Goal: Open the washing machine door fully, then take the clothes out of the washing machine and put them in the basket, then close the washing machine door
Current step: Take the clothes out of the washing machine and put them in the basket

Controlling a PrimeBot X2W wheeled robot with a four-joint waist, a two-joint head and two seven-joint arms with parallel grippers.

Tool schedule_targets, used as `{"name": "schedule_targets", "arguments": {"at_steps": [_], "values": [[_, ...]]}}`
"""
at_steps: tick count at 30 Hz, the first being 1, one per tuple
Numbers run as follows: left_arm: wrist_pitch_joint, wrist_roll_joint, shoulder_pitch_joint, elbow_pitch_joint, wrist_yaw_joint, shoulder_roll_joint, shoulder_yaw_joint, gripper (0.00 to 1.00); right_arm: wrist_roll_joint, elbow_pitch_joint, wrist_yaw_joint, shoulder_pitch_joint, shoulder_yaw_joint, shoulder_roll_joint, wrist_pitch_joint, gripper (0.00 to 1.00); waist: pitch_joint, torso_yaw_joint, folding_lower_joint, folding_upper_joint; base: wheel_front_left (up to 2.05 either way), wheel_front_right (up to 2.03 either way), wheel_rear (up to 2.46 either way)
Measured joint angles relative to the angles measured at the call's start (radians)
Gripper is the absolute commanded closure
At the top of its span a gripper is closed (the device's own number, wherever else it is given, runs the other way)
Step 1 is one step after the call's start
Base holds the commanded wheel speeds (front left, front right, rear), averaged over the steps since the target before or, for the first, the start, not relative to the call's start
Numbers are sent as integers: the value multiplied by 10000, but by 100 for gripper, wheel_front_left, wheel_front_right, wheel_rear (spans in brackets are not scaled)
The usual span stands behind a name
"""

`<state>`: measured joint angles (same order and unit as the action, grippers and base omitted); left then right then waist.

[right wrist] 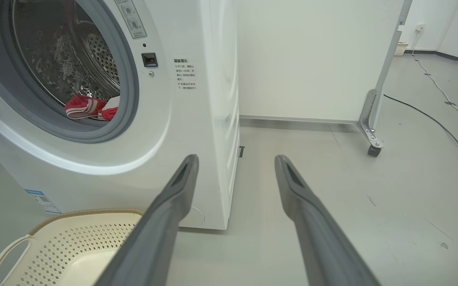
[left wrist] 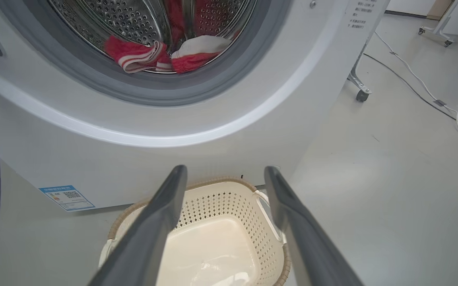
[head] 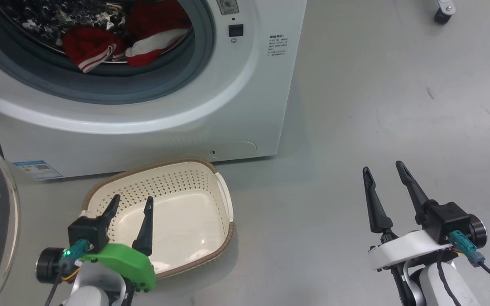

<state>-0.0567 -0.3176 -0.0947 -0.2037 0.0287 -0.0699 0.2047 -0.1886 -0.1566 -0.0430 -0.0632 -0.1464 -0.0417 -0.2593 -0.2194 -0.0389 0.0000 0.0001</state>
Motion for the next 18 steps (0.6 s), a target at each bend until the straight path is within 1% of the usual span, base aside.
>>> {"name": "schedule_targets", "arguments": {"at_steps": [6,10,14,18], "values": [[779,-184,-1116,-767,-261,-4,46,0,2,242,-15,-362,-48,-4,0,0,-675,-231,0,0,0,0,0],[1233,-328,-2062,-1145,-357,-42,-58,0,-65,412,-13,-665,-125,-6,0,0,-1181,-399,0,0,0,0,0],[1783,-437,-2951,-1565,-424,-199,-253,0,-161,529,-13,-978,-349,-17,0,0,-1703,-584,0,0,0,0,0],[2134,-656,-3957,-1712,-443,-447,-627,0,-518,654,-8,-1344,-593,-21,0,0,-2225,-803,0,-1,0,0,0]]}}
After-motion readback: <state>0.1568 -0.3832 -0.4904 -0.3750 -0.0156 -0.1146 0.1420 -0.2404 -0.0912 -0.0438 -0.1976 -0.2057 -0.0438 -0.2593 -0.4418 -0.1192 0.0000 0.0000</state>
